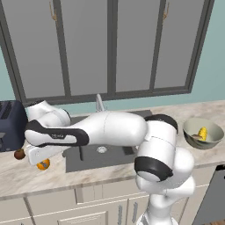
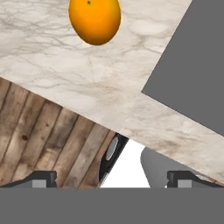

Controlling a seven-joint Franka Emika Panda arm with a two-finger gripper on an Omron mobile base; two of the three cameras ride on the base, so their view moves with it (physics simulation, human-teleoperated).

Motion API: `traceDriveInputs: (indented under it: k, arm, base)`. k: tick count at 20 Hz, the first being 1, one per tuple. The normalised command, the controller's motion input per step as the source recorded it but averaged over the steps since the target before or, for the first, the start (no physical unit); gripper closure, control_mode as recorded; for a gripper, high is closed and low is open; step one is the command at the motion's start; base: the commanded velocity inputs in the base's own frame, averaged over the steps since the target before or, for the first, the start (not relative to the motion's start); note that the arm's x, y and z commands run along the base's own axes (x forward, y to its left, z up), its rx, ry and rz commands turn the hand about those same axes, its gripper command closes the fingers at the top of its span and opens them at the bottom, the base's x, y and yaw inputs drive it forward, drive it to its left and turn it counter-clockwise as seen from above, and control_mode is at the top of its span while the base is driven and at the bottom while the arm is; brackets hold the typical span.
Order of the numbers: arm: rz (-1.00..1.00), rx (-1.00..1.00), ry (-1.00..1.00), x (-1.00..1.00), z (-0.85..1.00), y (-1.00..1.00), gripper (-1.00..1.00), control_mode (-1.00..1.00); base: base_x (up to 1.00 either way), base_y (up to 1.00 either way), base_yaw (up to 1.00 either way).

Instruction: There is a mixed pile of frozen fruits and vegetables on the counter. Locate all the frozen vegetables and place the items in a bowl on the counter. Take all the frozen fruits and defrost them in a running sink.

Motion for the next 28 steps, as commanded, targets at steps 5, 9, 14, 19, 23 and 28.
traceDriveInputs:
  k: [5,9,14,19,23,28]
  arm:
    - [-0.04,0.0,-0.01,0.27,-0.14,0.2,-1.0,-1.0]
    - [-0.03,-0.01,-0.02,0.24,-0.14,0.27,-1.0,-1.0]
    - [-0.02,-0.04,-0.03,0.24,-0.1,0.29,-1.0,-1.0]
    - [-0.03,-0.02,-0.01,0.25,-0.11,0.15,-1.0,-1.0]
    - [-0.03,0.01,0.08,0.18,-0.14,-0.08,-1.0,-1.0]
    - [-0.04,0.02,0.06,0.04,-0.23,-0.05,-1.0,-1.0]
  base:
    - [0.0,0.0,0.0]
    - [0.0,0.0,0.0]
    - [0.0,0.0,0.0]
    - [0.0,0.0,0.0]
    - [0.0,0.0,0.0]
    - [0.0,0.0,0.0]
